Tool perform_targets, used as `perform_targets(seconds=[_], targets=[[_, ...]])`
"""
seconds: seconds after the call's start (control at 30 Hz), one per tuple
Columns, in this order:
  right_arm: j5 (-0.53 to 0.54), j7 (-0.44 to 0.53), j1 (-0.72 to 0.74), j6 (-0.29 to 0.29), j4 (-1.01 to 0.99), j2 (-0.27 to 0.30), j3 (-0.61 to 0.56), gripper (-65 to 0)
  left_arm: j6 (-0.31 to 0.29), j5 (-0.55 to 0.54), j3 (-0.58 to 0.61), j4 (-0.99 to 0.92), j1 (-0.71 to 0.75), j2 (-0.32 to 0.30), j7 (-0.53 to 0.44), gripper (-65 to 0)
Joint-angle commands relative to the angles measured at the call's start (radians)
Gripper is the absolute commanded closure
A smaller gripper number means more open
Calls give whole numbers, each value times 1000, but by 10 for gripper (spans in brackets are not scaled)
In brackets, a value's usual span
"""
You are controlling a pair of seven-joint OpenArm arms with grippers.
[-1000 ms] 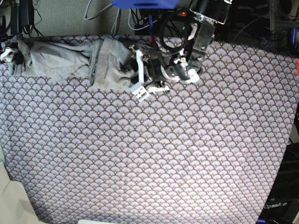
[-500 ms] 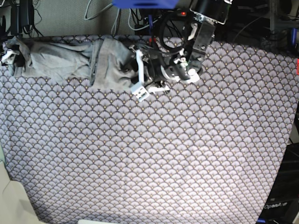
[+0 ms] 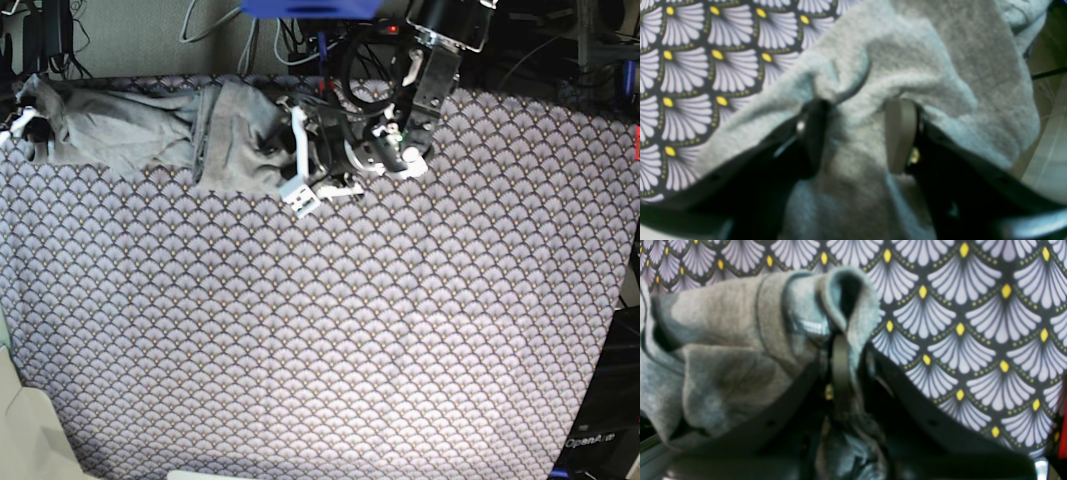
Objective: Fold the T-shirt properly
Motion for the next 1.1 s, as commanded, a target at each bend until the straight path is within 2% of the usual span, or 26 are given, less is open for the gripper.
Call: perform_targets(seconds=[0.0,0.2,0.43,0.63,0.87,1.07], targets=[[-9,-53,-5,8,9,14,-9,0,17,40,-3,4,2,-7,51,-289],[-9,-93,-56,8,250,13,-3,0,17,40,-3,4,1,-5,51,-289],[-9,-250,-61,8,492,-38,-1,0,17,40,-3,4,-1,-7,51,-289],[-9,-374,-33,8,709,-110,-3,0,17,40,-3,1,-2,-8,51,-289],[-9,-552,84,8,755,-196,-7,0,17,40,-3,4,-4,-8,52,-289],[-9,-559,159,8,755,-266,-10,0,17,40,-3,4,-4,-8,52,-289]])
